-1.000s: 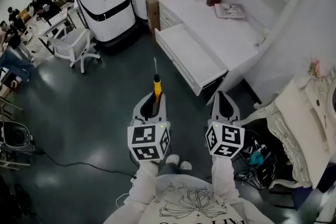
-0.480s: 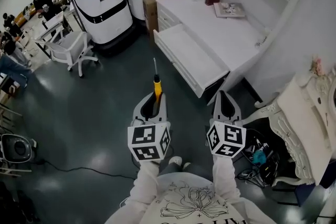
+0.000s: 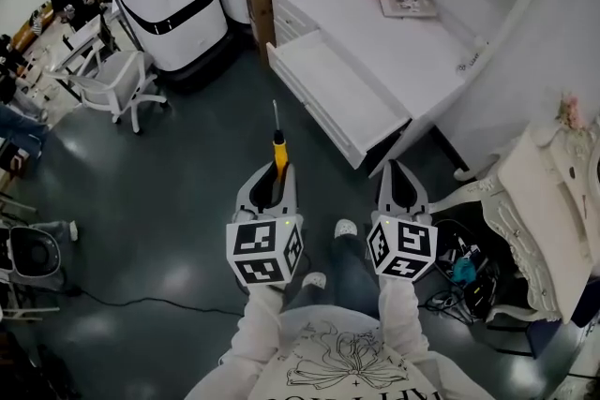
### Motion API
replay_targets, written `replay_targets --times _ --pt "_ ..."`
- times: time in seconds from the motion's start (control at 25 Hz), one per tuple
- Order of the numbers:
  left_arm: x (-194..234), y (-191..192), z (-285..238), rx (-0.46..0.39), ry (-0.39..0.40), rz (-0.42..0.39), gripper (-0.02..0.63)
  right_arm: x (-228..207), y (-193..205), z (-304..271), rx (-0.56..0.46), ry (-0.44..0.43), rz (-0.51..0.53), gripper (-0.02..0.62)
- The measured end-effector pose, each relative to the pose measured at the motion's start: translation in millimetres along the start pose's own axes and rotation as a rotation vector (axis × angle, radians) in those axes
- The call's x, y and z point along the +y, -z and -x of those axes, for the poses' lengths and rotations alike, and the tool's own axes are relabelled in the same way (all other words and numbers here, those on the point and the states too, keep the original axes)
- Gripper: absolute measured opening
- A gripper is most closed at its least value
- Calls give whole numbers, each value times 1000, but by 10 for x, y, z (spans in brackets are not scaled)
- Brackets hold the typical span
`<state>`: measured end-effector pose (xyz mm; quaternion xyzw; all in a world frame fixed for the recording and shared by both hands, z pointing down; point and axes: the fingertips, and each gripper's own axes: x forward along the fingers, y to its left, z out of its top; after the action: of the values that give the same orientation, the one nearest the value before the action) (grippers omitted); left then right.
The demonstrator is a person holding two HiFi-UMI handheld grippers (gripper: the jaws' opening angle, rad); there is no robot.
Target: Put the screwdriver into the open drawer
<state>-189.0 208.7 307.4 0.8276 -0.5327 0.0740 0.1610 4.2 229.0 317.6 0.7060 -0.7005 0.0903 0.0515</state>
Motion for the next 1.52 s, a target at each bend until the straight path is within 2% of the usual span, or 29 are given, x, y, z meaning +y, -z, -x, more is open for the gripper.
replay_targets --times 0.28,1.04,1.52 --pt "75 -56 -543 18 -21 17 64 -217 -36 -587 13 -8 -4 5" --pt "25 -749 -2608 9 -118 43 64 -1061 -647 -2748 -3 -115 5 5" --pt "-39 -545 -3333 100 -126 96 64 -1338 -448 -3413 69 -150 -16 5"
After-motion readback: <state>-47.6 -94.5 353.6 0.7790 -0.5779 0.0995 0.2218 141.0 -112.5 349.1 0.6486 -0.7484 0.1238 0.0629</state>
